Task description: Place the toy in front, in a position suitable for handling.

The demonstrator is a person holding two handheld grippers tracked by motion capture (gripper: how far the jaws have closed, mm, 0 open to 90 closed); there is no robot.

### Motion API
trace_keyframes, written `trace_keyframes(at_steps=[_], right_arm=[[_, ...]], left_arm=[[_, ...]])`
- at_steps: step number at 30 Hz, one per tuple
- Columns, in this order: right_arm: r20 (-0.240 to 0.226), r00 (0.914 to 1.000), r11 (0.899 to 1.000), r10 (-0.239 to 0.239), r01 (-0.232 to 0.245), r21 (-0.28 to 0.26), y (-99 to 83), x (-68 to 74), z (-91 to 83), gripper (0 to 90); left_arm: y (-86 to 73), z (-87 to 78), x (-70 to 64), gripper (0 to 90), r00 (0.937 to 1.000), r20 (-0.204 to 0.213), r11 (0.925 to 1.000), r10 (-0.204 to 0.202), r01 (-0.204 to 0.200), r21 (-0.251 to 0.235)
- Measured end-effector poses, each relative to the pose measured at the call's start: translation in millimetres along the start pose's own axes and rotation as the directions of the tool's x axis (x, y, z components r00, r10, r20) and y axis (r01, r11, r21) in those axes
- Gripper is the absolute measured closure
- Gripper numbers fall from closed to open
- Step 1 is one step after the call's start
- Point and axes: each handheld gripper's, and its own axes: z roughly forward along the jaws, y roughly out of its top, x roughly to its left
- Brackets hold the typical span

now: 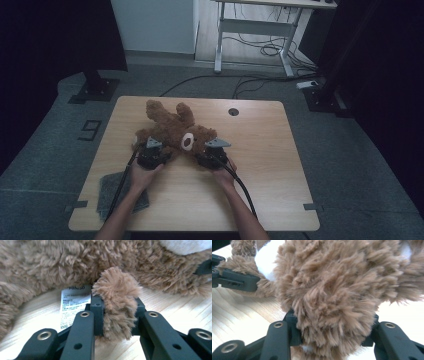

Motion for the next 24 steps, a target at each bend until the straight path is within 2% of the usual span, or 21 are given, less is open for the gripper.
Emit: trace_keyframes(at_steps=[6,13,17,24], right_arm=[[0.018,0.9988,0.998,-0.045,0.046,-0.048,3.0,4.0,-5.3,56.1],[0.004,0.9990,0.997,-0.045,0.045,-0.067,2.3,1.9,-7.9,57.6],[0.008,0.9995,0.992,-0.032,0.032,-0.124,2.4,0.5,-14.9,59.0],[-0.003,0.9997,0.985,-0.023,0.022,-0.173,3.4,0.2,-25.7,60.0]], left_arm=[[6.0,-8.5,-8.1,73.6,0.9983,-0.036,0.9980,0.045,-0.047,-0.042],[13.4,-15.2,-16.5,74.3,0.9974,-0.043,0.9941,0.058,-0.062,-0.089],[17.8,-21.4,-21.9,74.8,0.9968,-0.037,0.9910,0.071,-0.075,-0.111],[29.0,-35.4,-33.2,75.3,0.9943,-0.042,0.9841,0.098,-0.103,-0.145]])
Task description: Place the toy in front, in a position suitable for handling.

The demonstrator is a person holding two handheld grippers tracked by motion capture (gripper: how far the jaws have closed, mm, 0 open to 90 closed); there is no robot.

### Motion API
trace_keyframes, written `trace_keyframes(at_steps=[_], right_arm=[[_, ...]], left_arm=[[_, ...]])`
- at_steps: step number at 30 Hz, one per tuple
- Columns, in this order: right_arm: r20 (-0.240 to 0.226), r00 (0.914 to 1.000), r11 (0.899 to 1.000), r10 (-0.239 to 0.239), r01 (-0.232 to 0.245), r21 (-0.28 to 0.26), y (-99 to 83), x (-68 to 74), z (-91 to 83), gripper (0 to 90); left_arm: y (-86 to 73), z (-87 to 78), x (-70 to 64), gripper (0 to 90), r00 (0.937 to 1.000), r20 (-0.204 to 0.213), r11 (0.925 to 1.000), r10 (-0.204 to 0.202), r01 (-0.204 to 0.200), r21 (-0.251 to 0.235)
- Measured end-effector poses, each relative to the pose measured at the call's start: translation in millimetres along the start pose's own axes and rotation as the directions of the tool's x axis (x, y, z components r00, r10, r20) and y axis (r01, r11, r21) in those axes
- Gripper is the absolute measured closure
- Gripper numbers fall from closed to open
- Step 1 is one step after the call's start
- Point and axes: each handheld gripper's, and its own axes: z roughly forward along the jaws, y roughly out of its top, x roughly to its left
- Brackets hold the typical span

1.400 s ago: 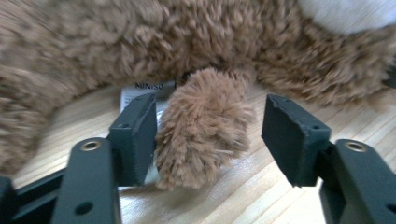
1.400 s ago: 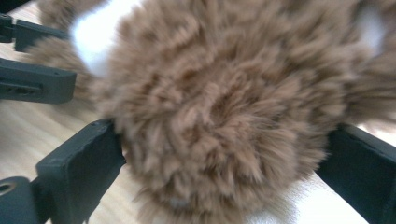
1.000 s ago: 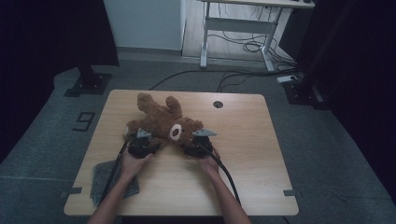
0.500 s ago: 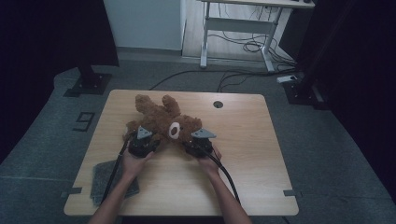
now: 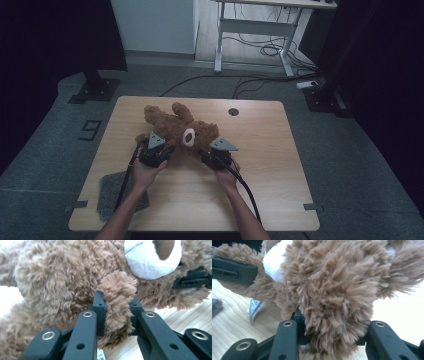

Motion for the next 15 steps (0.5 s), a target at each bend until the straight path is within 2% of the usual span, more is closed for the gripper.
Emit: trace_keyframes(at_steps=[3,7,13,14,15], right_arm=[[-0.006,1.0000,1.000,0.005,-0.005,-0.017,0.4,-0.1,-4.7,60.0],[-0.007,1.0000,0.999,0.006,-0.006,-0.039,2.5,-0.2,-10.7,60.1],[-0.019,0.9998,0.997,0.011,-0.012,-0.073,9.4,-5.3,-29.0,60.1],[-0.019,0.9997,0.996,0.013,-0.014,-0.087,9.8,-7.5,-36.9,60.1],[-0.019,0.9997,0.996,0.013,-0.014,-0.092,9.2,-8.8,-40.9,60.2]], left_arm=[[6.3,-4.9,-5.5,75.5,0.9997,-0.004,0.9997,0.024,-0.024,-0.004],[12.6,-9.7,-10.7,75.8,0.9995,-0.001,0.9993,0.033,-0.033,-0.016],[23.5,-20.8,-25.3,75.8,0.9981,0.016,0.9972,0.059,-0.058,-0.048],[26.4,-23.5,-31.6,75.9,0.9971,0.023,0.9960,0.072,-0.071,-0.055],[26.4,-23.5,-31.6,75.8,0.9971,0.023,0.9960,0.072,-0.071,-0.055]])
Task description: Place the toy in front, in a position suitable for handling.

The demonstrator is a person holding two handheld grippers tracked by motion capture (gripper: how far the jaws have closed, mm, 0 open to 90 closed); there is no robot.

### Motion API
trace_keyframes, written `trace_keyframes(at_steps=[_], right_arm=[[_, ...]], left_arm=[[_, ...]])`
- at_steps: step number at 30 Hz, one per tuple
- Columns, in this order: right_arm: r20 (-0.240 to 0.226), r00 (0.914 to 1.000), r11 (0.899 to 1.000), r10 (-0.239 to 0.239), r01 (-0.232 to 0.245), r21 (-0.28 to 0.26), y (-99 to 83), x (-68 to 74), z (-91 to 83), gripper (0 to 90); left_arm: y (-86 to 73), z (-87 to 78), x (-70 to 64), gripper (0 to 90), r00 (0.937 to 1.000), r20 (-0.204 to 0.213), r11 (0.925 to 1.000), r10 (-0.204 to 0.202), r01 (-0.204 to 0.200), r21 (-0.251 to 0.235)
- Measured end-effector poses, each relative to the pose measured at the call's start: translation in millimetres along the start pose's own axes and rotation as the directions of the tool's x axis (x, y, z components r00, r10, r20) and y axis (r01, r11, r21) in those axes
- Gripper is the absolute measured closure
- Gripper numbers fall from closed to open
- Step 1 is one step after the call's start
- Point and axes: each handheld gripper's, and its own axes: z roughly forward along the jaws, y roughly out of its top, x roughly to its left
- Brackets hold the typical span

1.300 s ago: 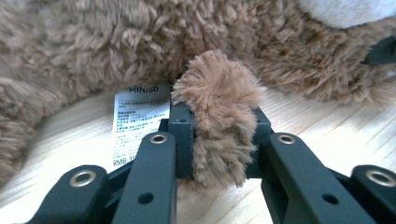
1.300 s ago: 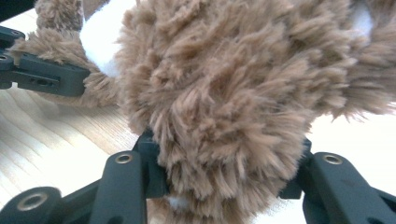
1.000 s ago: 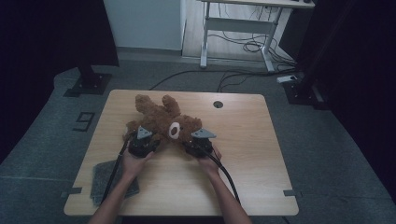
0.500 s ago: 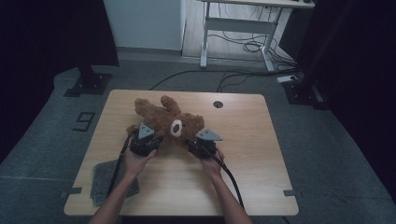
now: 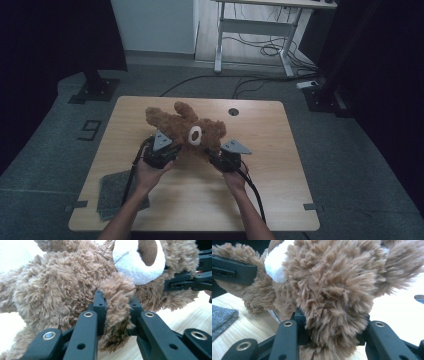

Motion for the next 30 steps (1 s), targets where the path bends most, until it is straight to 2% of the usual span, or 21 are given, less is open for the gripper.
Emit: trace_keyframes(at_steps=[5,6,8,16,20,23,26,27,30], right_arm=[[-0.007,0.9998,1.000,0.019,-0.019,-0.014,-6.2,-7.9,-18.8,60.1],[-0.009,0.9998,1.000,0.019,-0.019,-0.015,-7.9,-9.9,-22.6,60.1],[-0.008,0.9997,1.000,0.025,-0.025,-0.018,-11.9,-13.4,-30.0,60.1],[0.000,0.9992,0.999,0.041,-0.041,0.007,-29.7,-29.7,-49.5,60.1],[-0.004,0.9992,0.999,0.039,-0.039,0.009,-32.3,-35.0,-55.0,59.9],[-0.025,0.9986,0.999,0.046,-0.046,0.016,-35.3,-44.6,-59.8,59.2],[-0.030,0.9977,0.997,0.061,-0.060,0.046,-37.8,-53.0,-58.4,57.6],[-0.029,0.9978,0.997,0.060,-0.058,0.058,-38.7,-55.5,-57.5,56.7],[-0.025,0.9974,0.995,0.068,-0.066,0.080,-41.0,-63.4,-56.7,53.7]], left_arm=[[4.3,-1.6,-20.2,75.9,0.9991,0.031,0.9996,0.027,-0.027,-0.006],[4.3,-1.6,-20.2,75.8,0.9991,0.031,0.9996,0.027,-0.027,-0.006],[3.6,0.8,-30.4,75.8,0.9980,0.051,0.9993,0.037,-0.037,-0.006],[-2.2,15.0,-52.5,75.8,0.9945,0.096,0.9990,0.042,-0.043,0.009],[-2.7,16.5,-58.5,75.8,0.9932,0.106,0.9988,0.047,-0.048,0.006],[-3.8,21.0,-65.1,75.7,0.9917,0.118,0.9985,0.052,-0.054,0.011],[-5.5,26.4,-67.3,75.7,0.9914,0.120,0.9982,0.052,-0.055,0.021],[-7.8,31.8,-68.3,75.6,0.9912,0.127,0.9989,0.037,-0.041,0.025],[-9.9,37.0,-69.4,75.4,0.9904,0.135,0.9990,0.030,-0.034,0.028]])
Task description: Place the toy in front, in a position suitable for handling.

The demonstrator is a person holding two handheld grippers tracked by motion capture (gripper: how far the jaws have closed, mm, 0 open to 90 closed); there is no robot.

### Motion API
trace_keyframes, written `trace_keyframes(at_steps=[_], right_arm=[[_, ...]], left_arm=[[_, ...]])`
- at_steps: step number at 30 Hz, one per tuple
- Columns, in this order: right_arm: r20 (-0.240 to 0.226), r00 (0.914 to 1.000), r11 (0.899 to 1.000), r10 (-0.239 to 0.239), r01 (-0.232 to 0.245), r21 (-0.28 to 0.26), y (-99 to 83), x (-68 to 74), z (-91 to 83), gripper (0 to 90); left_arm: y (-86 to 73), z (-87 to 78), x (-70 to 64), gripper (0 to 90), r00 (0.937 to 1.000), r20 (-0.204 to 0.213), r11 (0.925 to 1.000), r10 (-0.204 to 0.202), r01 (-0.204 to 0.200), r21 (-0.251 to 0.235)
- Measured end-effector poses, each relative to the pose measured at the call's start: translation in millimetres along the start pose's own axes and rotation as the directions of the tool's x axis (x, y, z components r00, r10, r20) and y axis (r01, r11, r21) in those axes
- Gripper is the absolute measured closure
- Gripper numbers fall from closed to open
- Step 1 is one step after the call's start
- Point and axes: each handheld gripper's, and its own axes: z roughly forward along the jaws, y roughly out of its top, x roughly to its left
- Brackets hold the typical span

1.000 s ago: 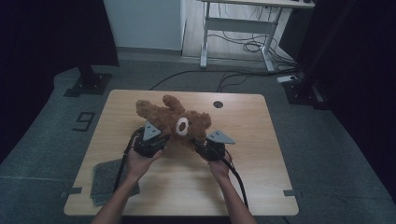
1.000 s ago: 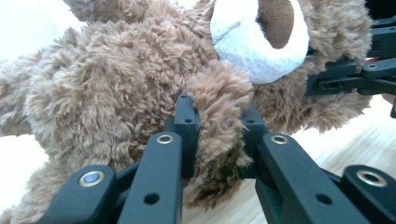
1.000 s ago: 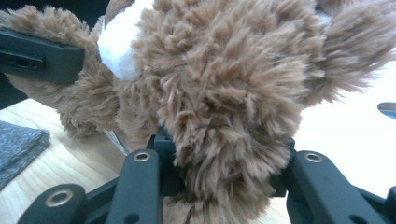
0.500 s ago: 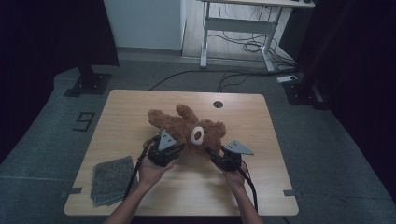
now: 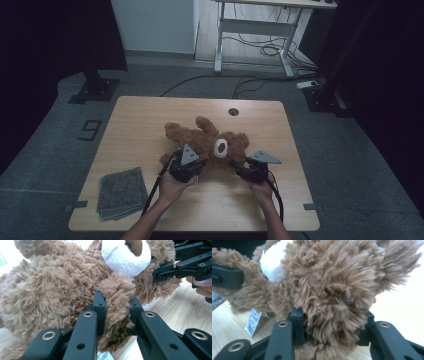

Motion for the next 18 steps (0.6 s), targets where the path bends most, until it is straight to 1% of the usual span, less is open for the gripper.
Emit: trace_keyframes(at_steps=[2,3,6,10,12,14,15,18], right_arm=[[0.004,1.0000,1.000,0.004,-0.004,0.003,-0.7,-2.1,-0.1,53.0],[0.008,0.9999,1.000,0.012,-0.012,0.013,-2.5,-5.1,0.3,50.7],[0.008,0.9993,0.999,0.036,-0.036,0.033,-5.7,-8.8,0.6,48.0],[0.028,0.9981,0.997,0.055,-0.056,0.052,-11.1,-11.4,-1.1,44.9],[0.045,0.9974,0.997,0.056,-0.058,0.057,-13.2,-11.5,-2.6,43.5],[0.046,0.9975,0.997,0.054,-0.056,0.059,-13.9,-11.5,-3.2,42.9],[0.048,0.9980,0.996,0.040,-0.044,0.075,-14.8,-11.9,-4.6,41.6],[0.058,0.9979,0.995,0.027,-0.033,0.099,-15.9,-12.4,-6.1,39.8]], left_arm=[[-0.5,1.5,-0.6,75.2,1.0000,0.002,1.0000,0.001,-0.001,0.003],[-1.5,3.7,-2.0,74.9,1.0000,0.005,1.0000,0.001,-0.001,0.008],[-3.1,5.4,-2.6,74.4,1.0000,0.009,0.9999,0.002,-0.002,0.014],[-8.9,9.5,-4.4,73.5,0.9998,0.020,0.9996,-0.007,0.007,0.028],[-11.2,11.3,-6.6,72.9,0.9997,0.024,0.9995,-0.008,0.007,0.031],[-12.5,12.0,-8.1,72.0,0.9997,0.024,0.9995,-0.006,0.005,0.033],[-15.5,13.4,-11.0,71.5,0.9997,0.022,0.9994,0.001,-0.002,0.036],[-19.9,14.8,-12.0,68.9,0.9997,0.023,0.9993,-0.005,0.004,0.037]])
